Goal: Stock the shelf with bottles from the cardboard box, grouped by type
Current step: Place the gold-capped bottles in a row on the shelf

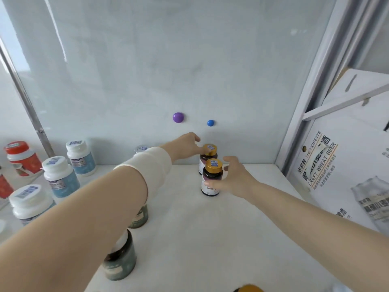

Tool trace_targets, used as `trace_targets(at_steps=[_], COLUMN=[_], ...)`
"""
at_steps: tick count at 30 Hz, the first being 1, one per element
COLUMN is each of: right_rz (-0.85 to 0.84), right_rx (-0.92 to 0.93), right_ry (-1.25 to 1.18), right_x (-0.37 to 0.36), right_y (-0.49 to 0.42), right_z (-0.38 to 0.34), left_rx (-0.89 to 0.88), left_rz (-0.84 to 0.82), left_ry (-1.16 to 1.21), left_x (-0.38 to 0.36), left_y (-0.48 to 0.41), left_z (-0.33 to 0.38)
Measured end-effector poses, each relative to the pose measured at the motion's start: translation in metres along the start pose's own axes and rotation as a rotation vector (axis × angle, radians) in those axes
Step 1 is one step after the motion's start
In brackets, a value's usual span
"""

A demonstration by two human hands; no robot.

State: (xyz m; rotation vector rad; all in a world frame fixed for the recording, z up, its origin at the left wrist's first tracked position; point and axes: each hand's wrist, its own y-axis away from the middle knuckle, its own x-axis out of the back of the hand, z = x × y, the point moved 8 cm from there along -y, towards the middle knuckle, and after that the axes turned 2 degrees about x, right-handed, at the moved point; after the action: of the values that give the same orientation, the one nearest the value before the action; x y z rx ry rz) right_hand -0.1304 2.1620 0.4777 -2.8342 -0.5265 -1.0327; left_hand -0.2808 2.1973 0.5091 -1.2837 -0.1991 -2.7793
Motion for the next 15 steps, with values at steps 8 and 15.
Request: trace_targets(at_steps=[8,15], right_rz=[0.134,0.15], right_rx=[0.211,0.381], right_ry=[0.399,0.615], right_x=[0.018,-0.043], right_y=[0.093,0.182], right_z=[-0.073,-0.146], left_rx=[-0.097,-0.053], left_rz=[0.267,0.38], left_ry=[-0.27,-0.78], left_x=[0.067,0.09], left_y=[0.143,0.287], left_z=[0.028,0.003])
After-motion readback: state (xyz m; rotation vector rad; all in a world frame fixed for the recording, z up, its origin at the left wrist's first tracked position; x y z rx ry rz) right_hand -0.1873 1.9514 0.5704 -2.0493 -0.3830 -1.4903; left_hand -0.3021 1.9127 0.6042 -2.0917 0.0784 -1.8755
